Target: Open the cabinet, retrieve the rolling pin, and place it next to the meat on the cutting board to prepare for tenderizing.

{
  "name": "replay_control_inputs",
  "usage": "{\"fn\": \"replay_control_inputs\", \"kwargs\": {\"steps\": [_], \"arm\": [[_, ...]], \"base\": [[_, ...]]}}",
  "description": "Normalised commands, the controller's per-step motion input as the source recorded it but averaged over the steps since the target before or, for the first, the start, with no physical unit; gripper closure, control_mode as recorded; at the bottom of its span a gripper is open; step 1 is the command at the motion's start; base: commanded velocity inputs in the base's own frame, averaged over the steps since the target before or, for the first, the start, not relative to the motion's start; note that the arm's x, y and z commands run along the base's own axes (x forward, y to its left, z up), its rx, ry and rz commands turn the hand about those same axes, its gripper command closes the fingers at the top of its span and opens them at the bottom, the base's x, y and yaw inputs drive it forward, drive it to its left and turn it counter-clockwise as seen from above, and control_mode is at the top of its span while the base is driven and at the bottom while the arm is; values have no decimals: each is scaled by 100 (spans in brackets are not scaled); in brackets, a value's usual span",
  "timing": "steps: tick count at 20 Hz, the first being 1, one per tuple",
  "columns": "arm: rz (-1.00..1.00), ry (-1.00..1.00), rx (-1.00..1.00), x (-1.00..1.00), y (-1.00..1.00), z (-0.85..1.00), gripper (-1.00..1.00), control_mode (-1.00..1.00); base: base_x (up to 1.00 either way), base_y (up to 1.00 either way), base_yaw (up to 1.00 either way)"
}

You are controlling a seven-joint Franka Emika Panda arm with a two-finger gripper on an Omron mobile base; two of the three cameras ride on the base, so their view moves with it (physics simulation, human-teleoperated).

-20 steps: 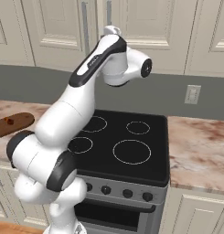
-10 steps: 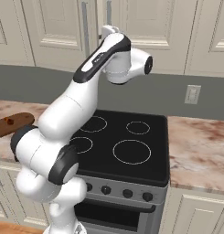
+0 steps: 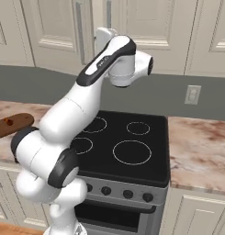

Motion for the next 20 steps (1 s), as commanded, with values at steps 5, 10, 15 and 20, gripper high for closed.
{"fn": "replay_control_inputs", "kwargs": {"steps": [5,10,15,20], "arm": [[15,-5,0,-72,83,-2,-100,-100],[14,-5,-2,-85,99,-9,-100,-100],[14,-2,-5,-80,100,-17,-100,-100],[13,0,-4,-57,100,-20,-100,-100]], "base": [[0,0,0],[0,0,0],[0,0,0],[0,0,0]]}}
